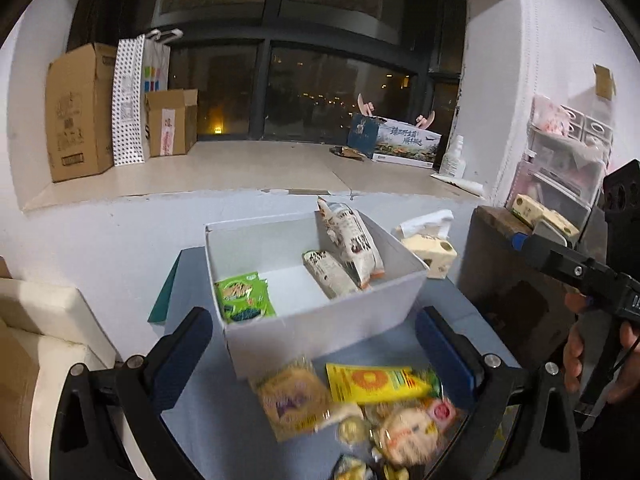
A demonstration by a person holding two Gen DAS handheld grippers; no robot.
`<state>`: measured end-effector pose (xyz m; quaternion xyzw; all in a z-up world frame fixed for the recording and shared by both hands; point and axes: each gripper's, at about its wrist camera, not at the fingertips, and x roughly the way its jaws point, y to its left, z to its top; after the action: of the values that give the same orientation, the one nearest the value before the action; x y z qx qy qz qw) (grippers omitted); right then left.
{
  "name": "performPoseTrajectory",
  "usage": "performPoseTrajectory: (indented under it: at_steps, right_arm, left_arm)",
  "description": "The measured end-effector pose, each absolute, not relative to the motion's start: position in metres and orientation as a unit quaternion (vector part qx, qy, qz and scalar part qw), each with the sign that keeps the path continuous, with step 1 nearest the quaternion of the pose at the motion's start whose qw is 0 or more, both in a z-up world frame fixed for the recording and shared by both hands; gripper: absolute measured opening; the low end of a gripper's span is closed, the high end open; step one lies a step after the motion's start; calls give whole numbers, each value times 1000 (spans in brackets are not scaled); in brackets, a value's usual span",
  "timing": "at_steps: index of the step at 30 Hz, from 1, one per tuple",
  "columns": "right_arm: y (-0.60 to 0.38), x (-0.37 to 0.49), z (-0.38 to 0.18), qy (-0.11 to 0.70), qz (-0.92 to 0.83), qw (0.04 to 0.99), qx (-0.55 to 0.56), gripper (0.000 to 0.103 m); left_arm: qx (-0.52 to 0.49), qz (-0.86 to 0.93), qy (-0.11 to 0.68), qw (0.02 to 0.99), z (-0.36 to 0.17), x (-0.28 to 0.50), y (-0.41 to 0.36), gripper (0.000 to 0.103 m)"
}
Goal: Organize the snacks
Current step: 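Grasp the black-and-yellow chip bag with the left tool while the right grasps a yellow chip bag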
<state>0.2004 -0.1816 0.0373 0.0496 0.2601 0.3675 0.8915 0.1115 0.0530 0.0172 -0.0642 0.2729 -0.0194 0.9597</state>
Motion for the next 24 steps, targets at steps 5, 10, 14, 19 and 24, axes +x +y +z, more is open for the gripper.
performPoseTrajectory:
  at_steps: [5, 10, 14, 19, 24]
  right_arm:
    - [-205, 153, 22, 258, 357, 895, 70, 103]
    - [-220, 112, -5, 277, 347, 892, 83, 103]
    - [-228, 83, -23, 283, 334, 897, 65, 103]
    - [-245, 67, -27, 271, 311, 910, 48, 103]
    - [-265, 65, -24, 269, 300, 913, 66, 103]
  left_arm:
    - [-85, -28, 279, 956, 1, 69, 37, 103]
    - [-88, -23, 288, 953, -21, 36, 21, 103]
    - [-103, -25, 309, 945, -37, 21, 17, 103]
    - [-103, -17, 321, 941, -44, 15, 16, 103]
    - [-121, -9, 378, 918, -69, 30, 21, 103]
